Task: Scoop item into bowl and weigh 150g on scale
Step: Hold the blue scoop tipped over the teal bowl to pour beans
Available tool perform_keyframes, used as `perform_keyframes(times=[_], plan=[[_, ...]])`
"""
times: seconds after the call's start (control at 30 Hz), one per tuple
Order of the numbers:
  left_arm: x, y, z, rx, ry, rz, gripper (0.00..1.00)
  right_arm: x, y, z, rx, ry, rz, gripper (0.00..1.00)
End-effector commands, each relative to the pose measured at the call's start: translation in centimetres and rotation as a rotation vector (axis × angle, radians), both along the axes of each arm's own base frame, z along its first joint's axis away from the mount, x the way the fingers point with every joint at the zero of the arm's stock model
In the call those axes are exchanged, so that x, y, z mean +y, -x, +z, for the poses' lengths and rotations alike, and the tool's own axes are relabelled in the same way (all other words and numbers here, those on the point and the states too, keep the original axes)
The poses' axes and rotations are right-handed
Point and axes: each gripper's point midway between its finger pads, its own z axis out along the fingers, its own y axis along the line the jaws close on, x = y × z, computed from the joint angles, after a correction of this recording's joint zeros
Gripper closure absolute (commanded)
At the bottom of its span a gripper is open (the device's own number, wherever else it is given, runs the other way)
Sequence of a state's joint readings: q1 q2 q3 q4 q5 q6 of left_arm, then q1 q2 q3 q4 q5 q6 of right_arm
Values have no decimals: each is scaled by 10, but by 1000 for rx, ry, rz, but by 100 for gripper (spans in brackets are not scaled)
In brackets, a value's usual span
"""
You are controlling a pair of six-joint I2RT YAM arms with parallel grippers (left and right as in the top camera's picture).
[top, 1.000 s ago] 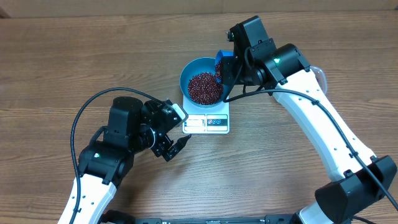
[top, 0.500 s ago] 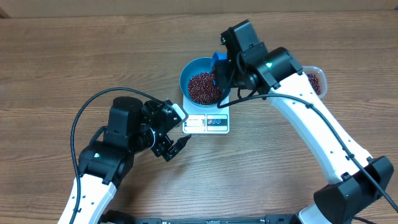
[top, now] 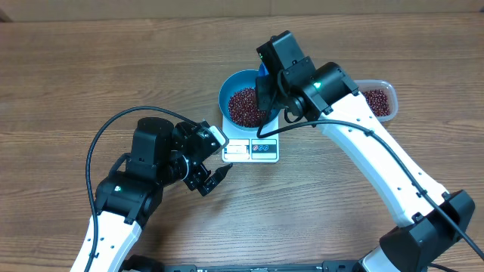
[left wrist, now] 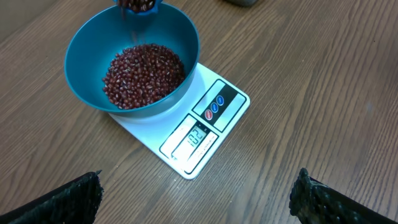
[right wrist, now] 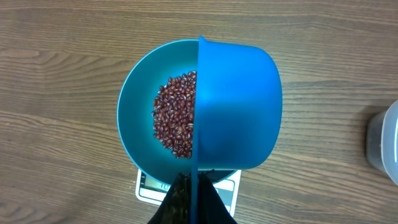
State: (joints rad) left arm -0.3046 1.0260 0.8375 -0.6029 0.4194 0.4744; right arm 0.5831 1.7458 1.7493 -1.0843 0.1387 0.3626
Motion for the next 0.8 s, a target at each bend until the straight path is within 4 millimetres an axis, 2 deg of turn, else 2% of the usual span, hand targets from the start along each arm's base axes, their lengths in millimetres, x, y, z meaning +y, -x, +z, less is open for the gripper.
perform_keyframes(times=[0.0,0.37,0.77], plan=[[0,1,-1,11,12,-1,0,4,-3,18,-65,3,-9,96],[0,1,-1,11,12,-1,0,16,-3,-2,-35,46,12,96],[0,1,-1,11,12,-1,0,16,-3,-3,-33,48,12,96]])
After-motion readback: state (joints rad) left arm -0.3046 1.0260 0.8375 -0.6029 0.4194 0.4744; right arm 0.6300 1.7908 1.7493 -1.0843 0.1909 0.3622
